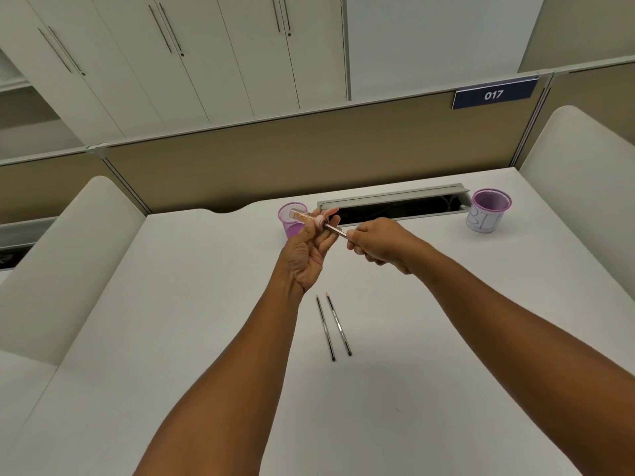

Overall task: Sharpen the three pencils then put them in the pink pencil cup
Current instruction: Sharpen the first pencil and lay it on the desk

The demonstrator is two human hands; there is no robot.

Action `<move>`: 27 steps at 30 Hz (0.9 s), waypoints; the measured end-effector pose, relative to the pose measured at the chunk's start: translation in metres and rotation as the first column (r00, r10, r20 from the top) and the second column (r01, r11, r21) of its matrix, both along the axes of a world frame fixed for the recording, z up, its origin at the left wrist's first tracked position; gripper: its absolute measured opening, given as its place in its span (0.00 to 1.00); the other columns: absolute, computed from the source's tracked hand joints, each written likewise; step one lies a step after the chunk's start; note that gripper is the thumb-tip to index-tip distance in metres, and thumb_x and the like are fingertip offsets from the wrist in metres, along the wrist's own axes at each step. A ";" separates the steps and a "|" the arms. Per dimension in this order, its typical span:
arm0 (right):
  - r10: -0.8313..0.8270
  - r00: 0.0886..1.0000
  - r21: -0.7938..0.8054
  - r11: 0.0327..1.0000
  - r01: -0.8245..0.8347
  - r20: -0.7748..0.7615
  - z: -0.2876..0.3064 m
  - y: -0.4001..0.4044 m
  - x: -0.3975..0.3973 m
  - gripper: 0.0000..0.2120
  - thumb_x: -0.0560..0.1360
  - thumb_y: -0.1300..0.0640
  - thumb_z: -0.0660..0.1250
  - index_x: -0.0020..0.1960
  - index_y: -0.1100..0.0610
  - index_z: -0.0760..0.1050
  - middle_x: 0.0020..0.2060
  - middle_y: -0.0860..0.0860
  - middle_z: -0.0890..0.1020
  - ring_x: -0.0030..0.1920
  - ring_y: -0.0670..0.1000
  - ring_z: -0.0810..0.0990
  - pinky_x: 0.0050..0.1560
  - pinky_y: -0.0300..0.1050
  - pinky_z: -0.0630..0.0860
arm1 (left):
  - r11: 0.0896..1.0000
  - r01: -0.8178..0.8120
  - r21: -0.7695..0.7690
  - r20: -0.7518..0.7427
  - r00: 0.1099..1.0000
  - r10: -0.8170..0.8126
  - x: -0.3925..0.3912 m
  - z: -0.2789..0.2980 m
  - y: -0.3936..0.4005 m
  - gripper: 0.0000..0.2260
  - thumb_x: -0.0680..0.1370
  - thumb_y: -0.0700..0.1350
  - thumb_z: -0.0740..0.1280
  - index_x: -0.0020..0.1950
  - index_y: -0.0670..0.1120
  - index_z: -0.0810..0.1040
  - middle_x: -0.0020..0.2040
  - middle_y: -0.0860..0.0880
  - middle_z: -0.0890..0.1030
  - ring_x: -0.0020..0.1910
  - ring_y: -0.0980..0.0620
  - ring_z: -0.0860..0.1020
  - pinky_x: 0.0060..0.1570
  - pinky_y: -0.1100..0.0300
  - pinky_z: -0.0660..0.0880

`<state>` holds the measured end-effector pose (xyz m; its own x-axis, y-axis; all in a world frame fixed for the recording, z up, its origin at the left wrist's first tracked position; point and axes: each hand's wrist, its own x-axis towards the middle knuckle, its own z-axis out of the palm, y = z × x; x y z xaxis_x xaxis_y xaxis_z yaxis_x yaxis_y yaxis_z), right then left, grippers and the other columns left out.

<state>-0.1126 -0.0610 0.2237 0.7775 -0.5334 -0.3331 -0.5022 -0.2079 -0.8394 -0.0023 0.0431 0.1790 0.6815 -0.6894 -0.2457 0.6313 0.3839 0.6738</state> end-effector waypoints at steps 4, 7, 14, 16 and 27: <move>0.018 0.998 -0.213 0.977 -0.007 0.052 -0.017 -0.005 -0.006 0.13 0.80 0.52 0.60 0.48 0.59 0.78 0.37 0.51 0.79 0.35 0.48 0.73 0.36 0.42 0.70 | 0.999 -0.012 -0.030 -0.023 1.000 0.011 0.003 -0.001 0.002 0.10 0.82 0.40 0.60 0.62 0.39 0.71 0.55 0.40 0.83 0.59 0.41 0.80 0.59 0.47 0.75; 0.011 0.997 -0.252 0.968 0.008 0.074 -0.026 -0.006 -0.007 0.11 0.80 0.51 0.62 0.49 0.59 0.77 0.39 0.51 0.79 0.39 0.48 0.74 0.37 0.42 0.70 | 0.999 -0.012 -0.035 -0.037 0.999 0.010 0.003 -0.002 0.002 0.13 0.82 0.40 0.59 0.66 0.39 0.68 0.57 0.40 0.82 0.61 0.40 0.78 0.59 0.46 0.75; 0.019 0.993 -0.265 0.964 0.013 0.117 -0.034 -0.009 -0.007 0.09 0.78 0.51 0.65 0.51 0.57 0.76 0.43 0.52 0.79 0.43 0.49 0.76 0.36 0.38 0.71 | 0.999 -0.005 -0.034 -0.048 0.999 0.003 0.002 -0.002 0.001 0.13 0.82 0.40 0.59 0.66 0.39 0.69 0.57 0.40 0.82 0.61 0.40 0.79 0.61 0.45 0.73; 0.020 0.992 -0.258 0.966 0.014 0.128 -0.034 -0.009 -0.008 0.09 0.78 0.51 0.66 0.52 0.56 0.76 0.44 0.51 0.79 0.44 0.49 0.76 0.36 0.38 0.70 | 0.999 -0.012 -0.033 -0.047 0.999 0.010 0.002 -0.002 0.001 0.16 0.82 0.40 0.59 0.70 0.38 0.66 0.57 0.40 0.82 0.61 0.41 0.79 0.61 0.46 0.74; -0.137 0.984 -0.073 0.987 0.146 0.113 -0.076 -0.019 -0.008 0.06 0.77 0.55 0.66 0.53 0.55 0.77 0.46 0.51 0.80 0.45 0.52 0.79 0.40 0.45 0.78 | 0.996 -0.064 -0.055 -0.179 0.982 0.053 0.008 -0.023 0.011 0.15 0.84 0.42 0.57 0.69 0.39 0.68 0.61 0.40 0.81 0.62 0.43 0.79 0.66 0.48 0.72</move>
<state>-0.1201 -0.0796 0.1472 0.7210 -0.6625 -0.2032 -0.4397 -0.2107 -0.8731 0.0060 0.0538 0.1560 0.6703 -0.6669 -0.3255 0.7140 0.4599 0.5280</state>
